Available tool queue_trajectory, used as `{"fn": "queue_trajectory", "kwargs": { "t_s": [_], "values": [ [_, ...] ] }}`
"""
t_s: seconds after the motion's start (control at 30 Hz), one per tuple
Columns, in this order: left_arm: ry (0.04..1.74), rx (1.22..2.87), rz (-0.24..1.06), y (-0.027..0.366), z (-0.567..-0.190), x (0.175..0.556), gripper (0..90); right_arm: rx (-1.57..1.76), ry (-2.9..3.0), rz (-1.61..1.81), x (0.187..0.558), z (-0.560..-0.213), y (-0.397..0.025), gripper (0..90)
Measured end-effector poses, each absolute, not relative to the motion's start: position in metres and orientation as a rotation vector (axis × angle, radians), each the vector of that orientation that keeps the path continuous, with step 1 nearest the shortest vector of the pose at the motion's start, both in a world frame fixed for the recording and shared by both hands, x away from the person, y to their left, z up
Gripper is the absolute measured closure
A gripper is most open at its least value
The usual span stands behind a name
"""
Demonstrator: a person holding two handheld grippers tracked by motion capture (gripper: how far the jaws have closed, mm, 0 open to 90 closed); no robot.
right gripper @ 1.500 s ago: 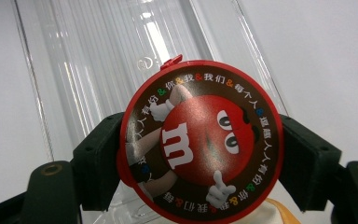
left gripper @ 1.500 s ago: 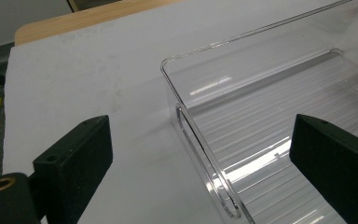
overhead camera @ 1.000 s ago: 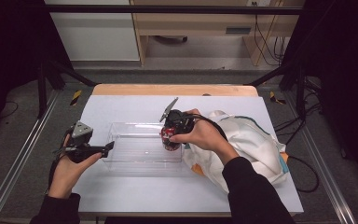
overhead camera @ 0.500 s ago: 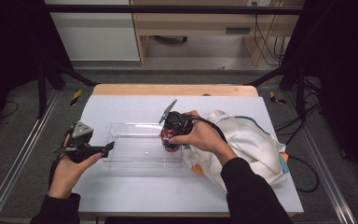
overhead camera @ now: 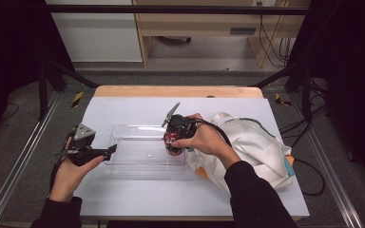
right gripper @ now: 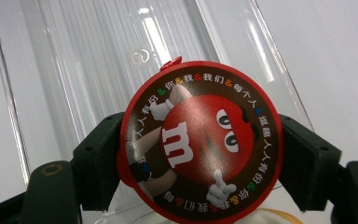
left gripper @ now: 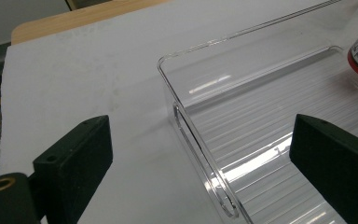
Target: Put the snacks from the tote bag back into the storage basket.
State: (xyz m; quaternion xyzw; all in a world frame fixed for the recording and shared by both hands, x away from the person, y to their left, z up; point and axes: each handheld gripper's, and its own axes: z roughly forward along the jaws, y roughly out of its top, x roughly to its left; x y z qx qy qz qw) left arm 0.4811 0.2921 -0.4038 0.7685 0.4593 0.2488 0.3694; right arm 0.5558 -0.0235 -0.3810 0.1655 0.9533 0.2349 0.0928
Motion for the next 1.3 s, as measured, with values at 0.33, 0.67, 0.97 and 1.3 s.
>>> {"fn": "queue_trajectory", "kwargs": {
  "t_s": [0.33, 0.67, 0.97, 1.3],
  "values": [
    [1.179, 1.975, 0.636, 0.292, -0.405, 0.482, 6.0, 0.495, 2.836, 0.684, 0.555, -0.385, -0.021, 25.4],
    [1.179, 1.977, 0.635, 0.292, -0.405, 0.482, 6.0, 0.498, 2.842, 0.669, 0.555, -0.390, -0.020, 25.4],
    [1.179, 1.981, 0.635, 0.291, -0.406, 0.482, 5.9, 0.487, 2.838, 0.662, 0.555, -0.398, -0.022, 25.4],
    [1.178, 1.983, 0.634, 0.291, -0.406, 0.482, 5.9, 0.481, 2.843, 0.622, 0.555, -0.401, -0.021, 25.4]
  ]
}}
